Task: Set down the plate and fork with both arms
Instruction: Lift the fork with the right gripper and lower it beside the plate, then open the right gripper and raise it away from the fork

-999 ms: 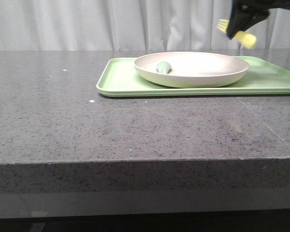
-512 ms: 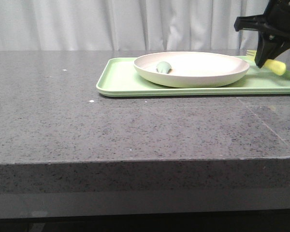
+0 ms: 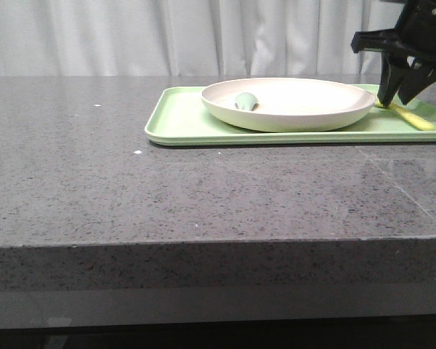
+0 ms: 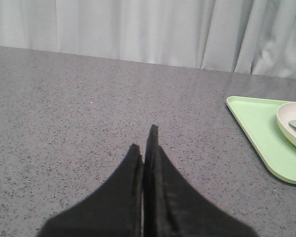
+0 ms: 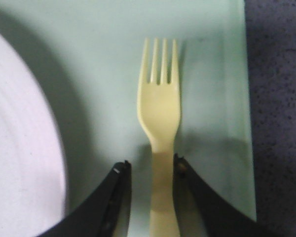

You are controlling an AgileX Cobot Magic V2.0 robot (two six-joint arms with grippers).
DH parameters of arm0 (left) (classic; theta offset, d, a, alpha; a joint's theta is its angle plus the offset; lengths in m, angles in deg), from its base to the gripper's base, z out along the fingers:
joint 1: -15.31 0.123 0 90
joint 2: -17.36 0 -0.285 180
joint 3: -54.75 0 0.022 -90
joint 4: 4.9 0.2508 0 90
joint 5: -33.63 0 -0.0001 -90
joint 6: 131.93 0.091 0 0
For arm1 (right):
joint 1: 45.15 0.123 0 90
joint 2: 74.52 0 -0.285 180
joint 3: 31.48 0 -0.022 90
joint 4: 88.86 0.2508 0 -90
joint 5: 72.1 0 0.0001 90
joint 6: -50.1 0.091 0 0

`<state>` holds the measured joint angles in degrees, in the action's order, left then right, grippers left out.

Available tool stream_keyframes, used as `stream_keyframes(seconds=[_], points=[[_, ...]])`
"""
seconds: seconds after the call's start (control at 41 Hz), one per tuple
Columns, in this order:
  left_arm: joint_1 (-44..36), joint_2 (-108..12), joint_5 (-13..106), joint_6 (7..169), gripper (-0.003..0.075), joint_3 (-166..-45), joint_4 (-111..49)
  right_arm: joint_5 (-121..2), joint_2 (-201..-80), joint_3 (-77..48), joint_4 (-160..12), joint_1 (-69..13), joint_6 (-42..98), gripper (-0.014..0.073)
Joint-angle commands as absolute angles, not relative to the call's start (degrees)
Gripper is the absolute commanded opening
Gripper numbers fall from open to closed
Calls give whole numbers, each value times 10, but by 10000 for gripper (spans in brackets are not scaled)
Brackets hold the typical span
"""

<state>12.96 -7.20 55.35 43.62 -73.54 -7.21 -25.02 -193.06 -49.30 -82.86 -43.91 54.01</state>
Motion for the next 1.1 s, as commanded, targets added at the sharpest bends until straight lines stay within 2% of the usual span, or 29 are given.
stream_keyframes(seconds=[0.0, 0.195, 0.244, 0.365, 0.39, 0.536, 0.731, 1.072], points=[[131, -77, 509, 436, -18, -751, -72, -259, -1871, -530, -831, -444, 536, 299], [131, -77, 509, 436, -18, -751, -72, -210, -1815, -562, -831, -444, 536, 273], [131, -77, 509, 436, -18, -751, -72, -207, -1801, -562, -831, -444, 534, 206], [131, -77, 509, 436, -18, -751, -72, -185, -1774, -562, -831, -444, 525, -55], [131, -77, 509, 436, -18, -751, -72, -182, -1768, -560, -831, -444, 525, -69], [131, -77, 509, 436, -18, -751, -72, -186, -1714, -513, -831, -444, 507, -62], [131, -77, 509, 436, -18, -751, -72, -229, -1596, -359, -831, -443, 501, -62], [131, -77, 509, 436, -18, -751, -72, -449, -1339, -40, -832, -443, 478, -62]])
